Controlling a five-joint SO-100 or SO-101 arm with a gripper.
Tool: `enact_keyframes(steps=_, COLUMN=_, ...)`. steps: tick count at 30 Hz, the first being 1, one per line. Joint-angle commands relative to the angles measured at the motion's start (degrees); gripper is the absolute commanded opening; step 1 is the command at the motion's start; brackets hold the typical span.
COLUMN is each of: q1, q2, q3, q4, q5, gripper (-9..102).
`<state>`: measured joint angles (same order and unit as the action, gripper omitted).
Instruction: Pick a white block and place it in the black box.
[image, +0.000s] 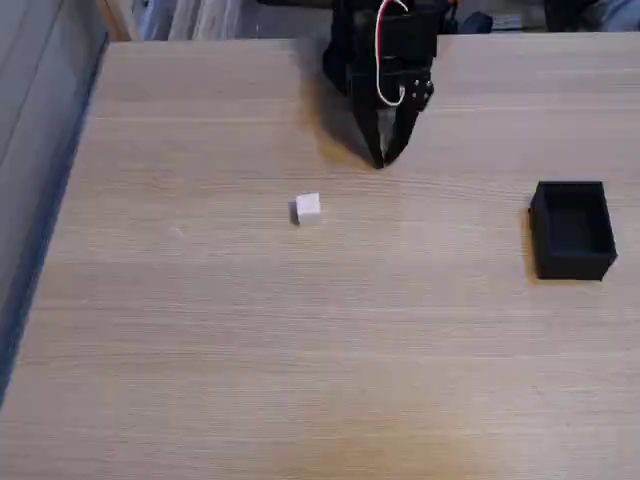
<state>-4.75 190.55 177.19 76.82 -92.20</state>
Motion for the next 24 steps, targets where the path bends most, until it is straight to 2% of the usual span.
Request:
enact_keyframes(steps=1, q1=2.4, q2=0.4, q3=0.8, q4=0.2, q5=-1.7, gripper=0)
enact_keyframes(steps=24, q1=3.2, q2=0.4, q3=0.7, q4=0.1, q5=-2.2, gripper=0)
